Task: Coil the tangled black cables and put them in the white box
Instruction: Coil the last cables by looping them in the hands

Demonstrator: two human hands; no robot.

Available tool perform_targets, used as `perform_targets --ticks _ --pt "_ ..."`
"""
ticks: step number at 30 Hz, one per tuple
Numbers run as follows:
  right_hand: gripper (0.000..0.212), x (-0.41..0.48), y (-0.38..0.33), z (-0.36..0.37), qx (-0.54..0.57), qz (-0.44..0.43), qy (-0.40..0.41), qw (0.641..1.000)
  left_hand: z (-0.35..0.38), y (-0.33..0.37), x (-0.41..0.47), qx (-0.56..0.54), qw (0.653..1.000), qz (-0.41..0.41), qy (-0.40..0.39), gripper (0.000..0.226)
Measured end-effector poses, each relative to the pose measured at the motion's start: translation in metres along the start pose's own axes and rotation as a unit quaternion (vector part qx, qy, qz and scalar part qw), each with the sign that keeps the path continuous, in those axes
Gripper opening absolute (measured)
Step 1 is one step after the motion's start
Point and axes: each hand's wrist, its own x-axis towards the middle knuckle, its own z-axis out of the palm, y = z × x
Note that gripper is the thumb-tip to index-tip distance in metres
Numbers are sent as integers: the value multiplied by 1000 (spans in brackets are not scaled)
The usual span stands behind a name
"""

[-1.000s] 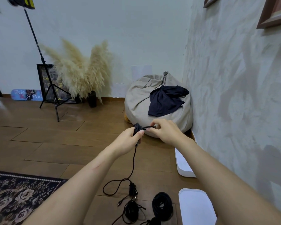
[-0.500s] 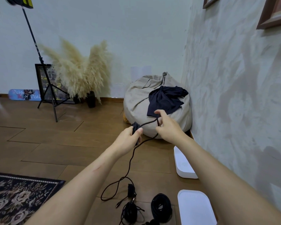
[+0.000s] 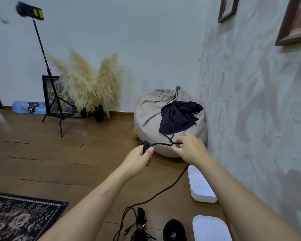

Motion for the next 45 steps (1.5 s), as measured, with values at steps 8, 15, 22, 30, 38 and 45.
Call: perform_targets --ticks 8,15,22,30,38,45 --pt "31 7 -5 11 -56 -47 122 990 -4 9 -4 -3 999 31 16 43" --pt "49 8 -6 6 -72 -67 147 984 -4 15 -6 -34 997 45 52 37" --pt "24 2 -18 10 -11 -49 116 992 0 19 -8 -28 997 48 59 36" --pt "72 8 -11 7 172 28 8 985 -2 12 -1 -23 994 14 108 41" --pt "58 -4 -6 5 114 21 -120 986 2 12 -1 -14 992 16 122 41" --pt "60 -6 -15 1 97 66 -47 992 2 17 -2 -18 990 28 140 39"
